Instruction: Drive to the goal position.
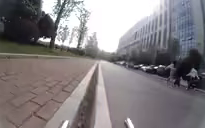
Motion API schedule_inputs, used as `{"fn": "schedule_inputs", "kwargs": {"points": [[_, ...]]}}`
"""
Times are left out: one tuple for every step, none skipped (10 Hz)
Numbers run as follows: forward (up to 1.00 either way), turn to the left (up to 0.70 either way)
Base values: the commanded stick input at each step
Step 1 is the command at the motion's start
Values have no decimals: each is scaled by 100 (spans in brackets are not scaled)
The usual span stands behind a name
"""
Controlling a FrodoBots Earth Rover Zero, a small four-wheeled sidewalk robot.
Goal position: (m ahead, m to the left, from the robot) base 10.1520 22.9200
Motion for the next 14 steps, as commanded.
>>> {"fn": "schedule_inputs", "kwargs": {"points": [[0,-70],[0,-70],[0,-70],[0,-70],[0,-70],[0,-70],[0,-70],[0,-70],[0,-70],[0,-70],[0,-70],[0,-70],[0,-70],[0,-70]]}}
